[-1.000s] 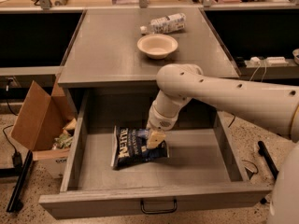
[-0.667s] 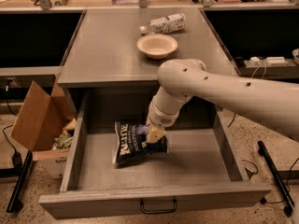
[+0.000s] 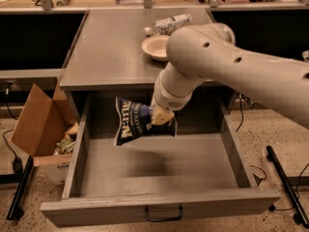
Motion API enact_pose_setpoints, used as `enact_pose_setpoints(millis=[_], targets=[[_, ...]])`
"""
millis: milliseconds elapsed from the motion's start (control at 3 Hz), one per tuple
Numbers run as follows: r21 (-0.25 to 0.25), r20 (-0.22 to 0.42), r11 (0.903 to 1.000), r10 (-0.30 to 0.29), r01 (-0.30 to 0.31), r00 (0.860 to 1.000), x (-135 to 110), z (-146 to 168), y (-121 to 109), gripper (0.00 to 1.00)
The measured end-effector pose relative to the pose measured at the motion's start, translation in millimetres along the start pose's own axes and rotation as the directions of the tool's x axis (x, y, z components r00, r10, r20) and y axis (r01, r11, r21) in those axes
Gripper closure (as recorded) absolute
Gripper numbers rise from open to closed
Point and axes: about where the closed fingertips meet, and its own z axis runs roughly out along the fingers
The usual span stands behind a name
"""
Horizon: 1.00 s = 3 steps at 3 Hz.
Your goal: Pick blue chip bag from top drawer and place on counter
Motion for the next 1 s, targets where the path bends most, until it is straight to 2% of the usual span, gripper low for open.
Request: enact_pose_setpoints(millis=[333, 667, 1000], targets=[[0.069, -0.008, 0.9975, -0.011, 0.011, 1.000, -11.5, -38.5, -10.4, 1.00], [0.069, -0.008, 0.9975, -0.011, 0.011, 1.000, -11.5, -38.5, -10.5, 1.00], [0.102, 0.018, 0.9948, -0.003, 0.001, 1.000, -20.2, -42.1, -31.7, 1.00]])
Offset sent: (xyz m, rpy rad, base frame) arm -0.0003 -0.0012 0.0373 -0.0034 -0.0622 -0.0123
